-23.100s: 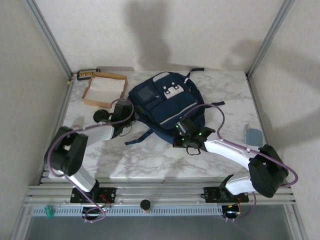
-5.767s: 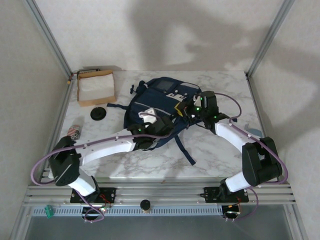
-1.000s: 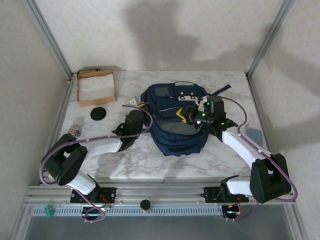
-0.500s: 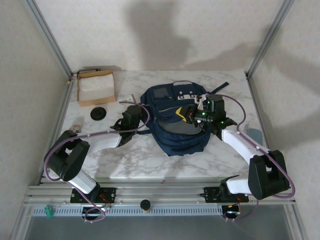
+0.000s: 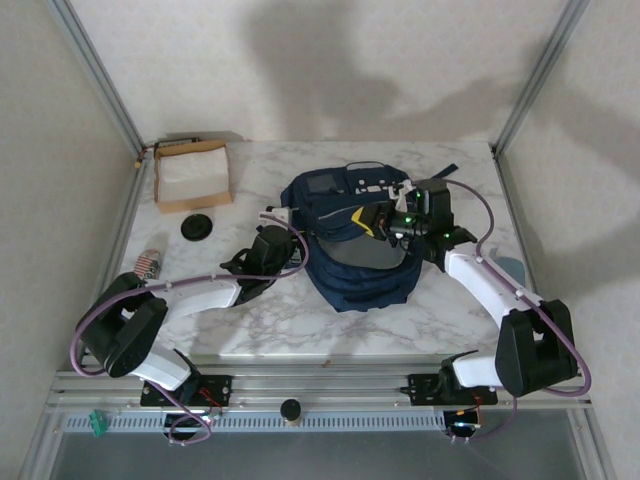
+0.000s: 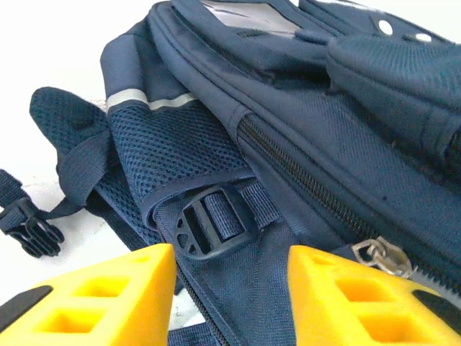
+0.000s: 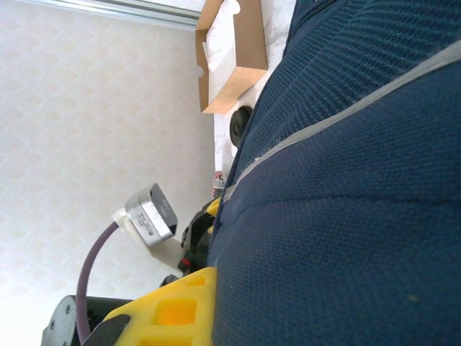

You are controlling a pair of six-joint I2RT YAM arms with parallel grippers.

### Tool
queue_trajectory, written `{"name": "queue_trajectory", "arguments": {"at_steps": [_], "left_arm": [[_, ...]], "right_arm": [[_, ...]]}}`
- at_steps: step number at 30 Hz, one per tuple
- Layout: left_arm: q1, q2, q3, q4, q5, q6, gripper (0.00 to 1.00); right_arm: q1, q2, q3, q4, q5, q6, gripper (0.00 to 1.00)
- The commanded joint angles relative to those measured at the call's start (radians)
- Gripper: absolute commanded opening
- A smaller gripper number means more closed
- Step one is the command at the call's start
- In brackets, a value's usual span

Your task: Pack the student bag

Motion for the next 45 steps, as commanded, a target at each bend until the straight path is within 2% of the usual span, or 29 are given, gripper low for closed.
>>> {"name": "queue_trajectory", "arguments": {"at_steps": [1,14,16,20,23,31,39,45], "left_arm": [[0.008,0.021,0.001,-0.022,0.054,0.095,0.49],[0.036,0.107,0.048,0.034,0.212,0.271,0.51],[0.037,0.132,0.056,0.064,0.244,0.299,0.41],[0.044,0.155,0.057,0.112,0.284,0.325,0.34],[0.050,0.154,0.053,0.139,0.312,0.334,0.25],[0.066,0.113,0.037,0.155,0.313,0.343,0.00],[0.101,0.125,0.051,0.164,0.300,0.333,0.00],[0.126,0.159,0.087,0.143,0.336,0.322,0.00]], "right_arm": [[-0.006,-0.006,0.072,0.061,-0.083,-0.066,0.00],[-0.012,0.014,0.079,0.065,-0.102,-0.063,0.00],[-0.012,0.016,0.080,0.062,-0.105,-0.065,0.00],[-0.015,0.013,0.081,0.042,-0.104,-0.077,0.00],[-0.020,0.011,0.081,0.026,-0.105,-0.088,0.00],[-0.023,0.011,0.082,0.020,-0.104,-0.096,0.00],[-0.026,0.004,0.092,0.006,-0.115,-0.101,0.00],[-0.026,-0.002,0.098,-0.011,-0.121,-0.110,0.00]]}}
